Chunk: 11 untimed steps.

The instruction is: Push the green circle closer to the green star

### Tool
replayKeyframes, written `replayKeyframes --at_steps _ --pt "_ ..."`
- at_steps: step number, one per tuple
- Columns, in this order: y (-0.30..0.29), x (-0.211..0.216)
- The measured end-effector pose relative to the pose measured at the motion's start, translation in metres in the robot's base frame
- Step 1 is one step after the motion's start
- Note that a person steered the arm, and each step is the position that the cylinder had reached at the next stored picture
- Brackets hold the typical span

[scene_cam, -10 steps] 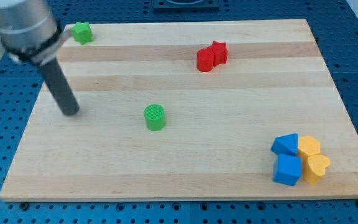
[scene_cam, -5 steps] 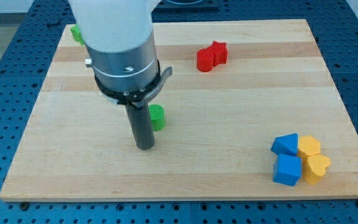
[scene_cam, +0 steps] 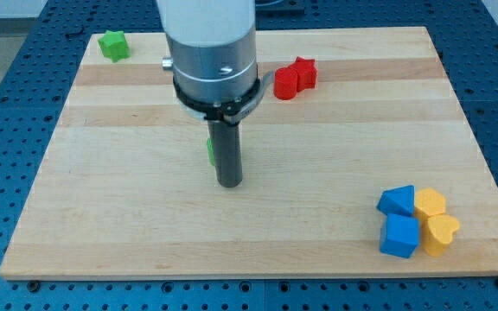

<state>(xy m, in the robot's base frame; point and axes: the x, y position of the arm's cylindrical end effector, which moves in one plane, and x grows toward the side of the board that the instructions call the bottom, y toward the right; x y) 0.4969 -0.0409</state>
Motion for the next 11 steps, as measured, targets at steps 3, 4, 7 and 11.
replayKeyframes --at_steps 3,4,7,11 --pt "-0.014 -0.071" --pt "-0.001 -0.062" --pt "-0.028 -0.137" --pt "-0.005 -0.116"
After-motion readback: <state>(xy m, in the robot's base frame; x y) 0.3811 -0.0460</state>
